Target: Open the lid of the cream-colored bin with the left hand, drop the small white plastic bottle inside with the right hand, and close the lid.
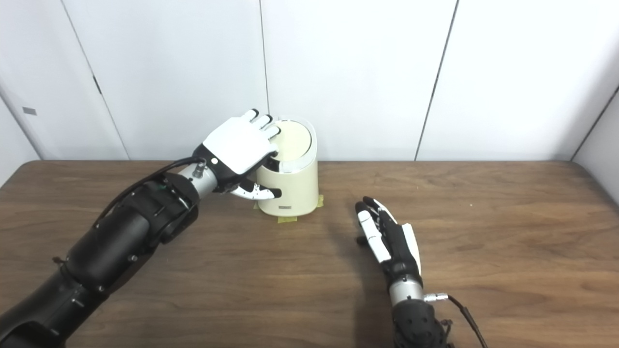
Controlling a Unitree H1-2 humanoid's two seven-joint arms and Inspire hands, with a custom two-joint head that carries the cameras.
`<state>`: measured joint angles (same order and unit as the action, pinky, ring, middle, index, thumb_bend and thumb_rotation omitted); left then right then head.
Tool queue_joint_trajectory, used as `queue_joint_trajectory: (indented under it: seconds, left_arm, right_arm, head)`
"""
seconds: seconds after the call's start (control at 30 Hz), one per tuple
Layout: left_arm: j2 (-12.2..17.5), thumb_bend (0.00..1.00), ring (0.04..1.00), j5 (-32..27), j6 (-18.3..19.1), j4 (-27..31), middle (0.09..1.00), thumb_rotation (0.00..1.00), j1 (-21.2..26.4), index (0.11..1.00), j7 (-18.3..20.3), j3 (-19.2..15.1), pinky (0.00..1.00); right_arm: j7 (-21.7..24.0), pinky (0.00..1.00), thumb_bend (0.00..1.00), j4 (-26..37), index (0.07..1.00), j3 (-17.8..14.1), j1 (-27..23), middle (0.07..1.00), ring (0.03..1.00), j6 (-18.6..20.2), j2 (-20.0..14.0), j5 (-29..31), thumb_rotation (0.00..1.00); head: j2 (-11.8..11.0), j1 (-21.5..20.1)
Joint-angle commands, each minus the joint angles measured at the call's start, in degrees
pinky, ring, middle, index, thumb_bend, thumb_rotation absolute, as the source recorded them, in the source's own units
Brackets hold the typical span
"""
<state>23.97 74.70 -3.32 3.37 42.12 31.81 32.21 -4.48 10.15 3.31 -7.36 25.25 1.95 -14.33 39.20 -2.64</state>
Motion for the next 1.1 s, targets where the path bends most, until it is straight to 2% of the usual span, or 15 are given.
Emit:
queue_joint_trajectory:
  seconds: [0.0, 0.37, 0.57, 0.8, 1.07]
  left_arm:
    - [0.7, 0.51, 1.000, -1.1, -1.9, -0.8, 0.967, 0.72, -1.0, 0.787, 4.5, 1.2, 1.00]
    - [0.8, 0.48, 1.000, -1.8, -2.0, -0.5, 0.976, 0.76, -2.0, 0.852, 4.3, 0.8, 1.00]
    - [0.7, 0.49, 1.000, -2.5, -2.1, -0.8, 0.977, 0.74, -2.4, 0.857, 3.9, 0.6, 1.00]
    - [0.5, 0.47, 1.000, -3.0, -2.4, -1.7, 0.972, 0.87, -2.8, 0.868, 4.4, 1.2, 1.00]
    - [0.3, 0.47, 1.000, -4.0, -2.7, -2.4, 0.978, 0.92, -2.9, 0.864, 4.7, 1.5, 1.00]
  right_arm:
    - [0.1, 0.66, 0.36, 1.4, 0.869, -0.2, -1.3, 0.840, 0.801, 0.6, 0.1, 0.0, 0.89]
    - [0.1, 0.65, 0.36, 1.3, 0.864, -0.1, -1.1, 0.835, 0.792, 0.7, -0.1, -0.2, 0.87]
    - [0.0, 0.65, 0.35, 1.4, 0.864, 0.0, -1.2, 0.829, 0.785, 0.8, -0.2, -0.6, 0.88]
    - [-0.2, 0.65, 0.36, 1.8, 0.864, -0.1, -1.1, 0.826, 0.785, 1.2, 0.1, -0.8, 0.90]
    - [0.1, 0.66, 0.36, 2.2, 0.870, -0.7, -1.1, 0.833, 0.796, 1.2, 0.1, -0.3, 0.88]
  head:
    - [0.1, -0.1]
    - [0.3, 0.0]
    - [0.5, -0.1]
    - [0.8, -0.4]
    - [0.9, -0.5]
